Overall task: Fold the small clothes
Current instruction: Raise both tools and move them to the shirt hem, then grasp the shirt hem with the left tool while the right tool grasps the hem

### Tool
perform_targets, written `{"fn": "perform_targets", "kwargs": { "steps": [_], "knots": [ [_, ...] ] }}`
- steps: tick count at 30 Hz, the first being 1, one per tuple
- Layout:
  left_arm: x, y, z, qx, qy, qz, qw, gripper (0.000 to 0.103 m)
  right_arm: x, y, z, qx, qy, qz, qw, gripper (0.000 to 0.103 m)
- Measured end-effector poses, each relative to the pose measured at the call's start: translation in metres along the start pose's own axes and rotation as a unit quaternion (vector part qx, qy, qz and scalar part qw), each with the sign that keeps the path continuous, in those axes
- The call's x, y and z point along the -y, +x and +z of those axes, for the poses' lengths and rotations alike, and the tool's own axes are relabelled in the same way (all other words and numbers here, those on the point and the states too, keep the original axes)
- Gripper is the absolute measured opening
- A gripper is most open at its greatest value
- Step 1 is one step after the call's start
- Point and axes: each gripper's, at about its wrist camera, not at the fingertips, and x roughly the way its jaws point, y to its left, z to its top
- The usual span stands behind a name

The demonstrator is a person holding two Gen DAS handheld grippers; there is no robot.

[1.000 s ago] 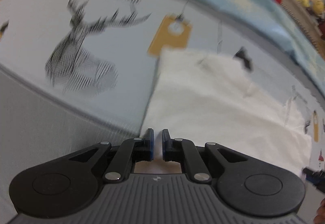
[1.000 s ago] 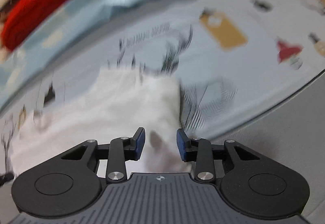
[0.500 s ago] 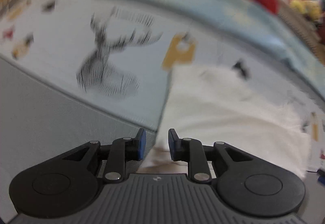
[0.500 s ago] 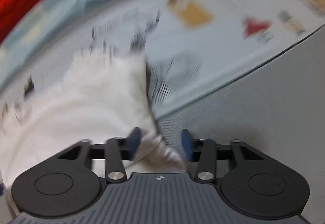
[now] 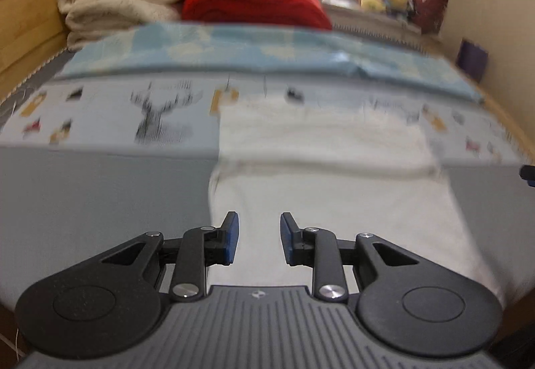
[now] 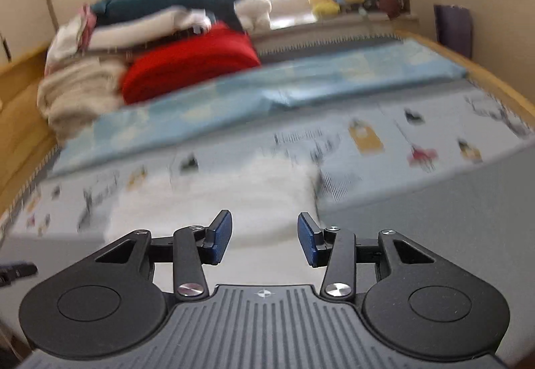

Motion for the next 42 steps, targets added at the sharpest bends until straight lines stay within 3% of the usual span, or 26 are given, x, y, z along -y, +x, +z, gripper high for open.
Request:
{"fn": "perform_targets", "kwargs": {
  "steps": [2,3,4,7,10,13,15,18,20,23,27,33,42],
  "knots": [
    [-0.002,0.018,-0.025,-0.068,-0.006,0.014,0.9976,0.030,0.013,0.007,-0.033,-0.037,0.000,-0.034,0.999,0.045],
    [-0.003,0.024,-0.030,-0.083,-0.012,0.007,0.9965,0.030,0.017,0.013,-0.044,-0.059,-0.004,-0.056,0.997,0.045],
    [-0.003,0.028,-0.033,-0.087,-0.007,0.001,0.9962,0.030,0.022,0.019,-0.051,-0.079,-0.005,-0.079,0.994,0.045],
    [-0.001,0.032,-0.035,-0.069,0.030,0.027,0.9968,0.030,0.035,0.025,-0.060,-0.080,0.007,-0.083,0.993,0.043],
    [-0.011,0.041,-0.038,-0.081,0.007,0.033,0.9962,0.030,0.048,0.037,-0.068,-0.102,0.025,-0.116,0.988,0.043],
    [-0.020,0.047,-0.040,-0.098,-0.020,0.026,0.9947,0.030,0.057,0.042,-0.073,-0.116,0.061,-0.104,0.986,0.043],
    [-0.024,0.052,-0.043,-0.105,-0.022,0.024,0.9940,0.031,0.054,0.045,-0.080,-0.123,0.051,-0.109,0.985,0.043],
    [-0.035,0.064,-0.047,-0.118,-0.016,0.030,0.9924,0.043,0.053,0.052,-0.086,-0.140,0.042,-0.106,0.984,0.045],
    [-0.043,0.069,-0.051,-0.137,-0.028,0.034,0.9895,0.047,0.055,0.058,-0.091,-0.157,0.042,-0.107,0.981,0.050],
    [-0.054,0.079,-0.059,-0.175,-0.054,0.034,0.9825,0.047,0.068,0.072,-0.101,-0.192,0.052,-0.127,0.972,0.050],
    [-0.053,0.081,-0.061,-0.176,-0.048,0.036,0.9826,0.049,0.072,0.073,-0.105,-0.192,0.050,-0.123,0.972,0.052],
    [-0.058,0.082,-0.059,-0.177,-0.077,0.028,0.9807,0.049,0.070,0.071,-0.103,-0.195,0.053,-0.120,0.972,0.052],
    [-0.045,0.072,-0.069,-0.188,-0.053,0.014,0.9806,0.047,0.069,0.063,-0.108,-0.207,0.050,-0.093,0.973,0.052]
  ]
}}
